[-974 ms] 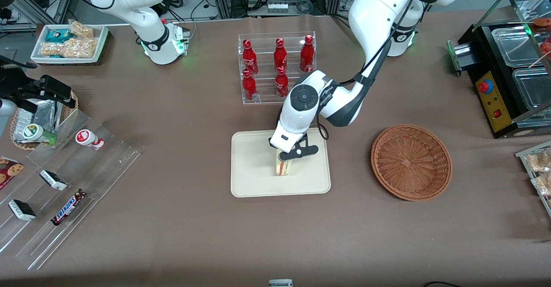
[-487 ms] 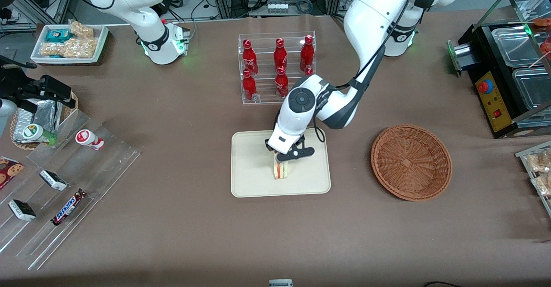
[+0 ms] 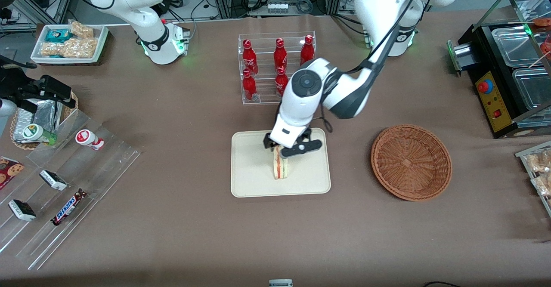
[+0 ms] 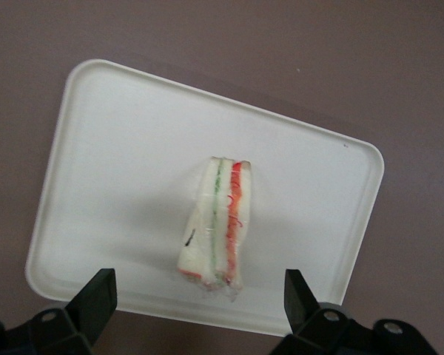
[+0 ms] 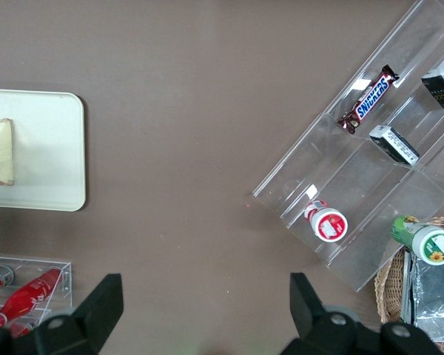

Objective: Place sandwich from basket to tray

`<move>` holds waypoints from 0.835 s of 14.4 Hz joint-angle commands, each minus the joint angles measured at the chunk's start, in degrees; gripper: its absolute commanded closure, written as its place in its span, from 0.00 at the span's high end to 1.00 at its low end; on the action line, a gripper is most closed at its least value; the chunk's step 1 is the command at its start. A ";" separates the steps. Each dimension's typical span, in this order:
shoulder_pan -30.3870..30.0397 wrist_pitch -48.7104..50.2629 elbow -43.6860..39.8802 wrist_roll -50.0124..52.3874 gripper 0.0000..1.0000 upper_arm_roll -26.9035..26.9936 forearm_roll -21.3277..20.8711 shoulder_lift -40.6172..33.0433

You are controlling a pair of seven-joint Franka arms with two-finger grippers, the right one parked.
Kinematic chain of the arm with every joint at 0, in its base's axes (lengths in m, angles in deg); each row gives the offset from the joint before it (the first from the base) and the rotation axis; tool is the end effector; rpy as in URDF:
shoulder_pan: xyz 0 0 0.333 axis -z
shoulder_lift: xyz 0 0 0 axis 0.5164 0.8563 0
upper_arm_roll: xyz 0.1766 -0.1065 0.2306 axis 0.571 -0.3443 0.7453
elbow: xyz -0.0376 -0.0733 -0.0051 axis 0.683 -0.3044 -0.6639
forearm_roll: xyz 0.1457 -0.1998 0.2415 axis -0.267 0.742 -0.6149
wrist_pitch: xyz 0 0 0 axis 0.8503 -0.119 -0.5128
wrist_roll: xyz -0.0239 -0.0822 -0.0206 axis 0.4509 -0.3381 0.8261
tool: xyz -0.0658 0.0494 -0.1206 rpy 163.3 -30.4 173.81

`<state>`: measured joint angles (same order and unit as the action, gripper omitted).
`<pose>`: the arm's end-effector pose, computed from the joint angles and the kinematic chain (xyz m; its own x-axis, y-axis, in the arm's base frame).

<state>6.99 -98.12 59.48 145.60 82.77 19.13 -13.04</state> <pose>0.5089 -0.4270 0.3469 0.9456 0.3234 0.0340 0.3151 -0.9372 0.1496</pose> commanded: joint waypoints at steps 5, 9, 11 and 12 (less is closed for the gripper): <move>-13.80 10.45 7.12 -16.81 1.00 0.71 0.20 -9.16; -24.35 18.09 7.48 -31.93 1.00 0.63 0.29 -12.59; -28.49 21.70 7.40 -38.87 1.00 0.62 0.29 -14.61; -30.60 23.28 7.31 -41.96 1.00 0.71 0.29 -15.67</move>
<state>-20.32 -77.49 64.87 108.97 84.26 19.18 -24.98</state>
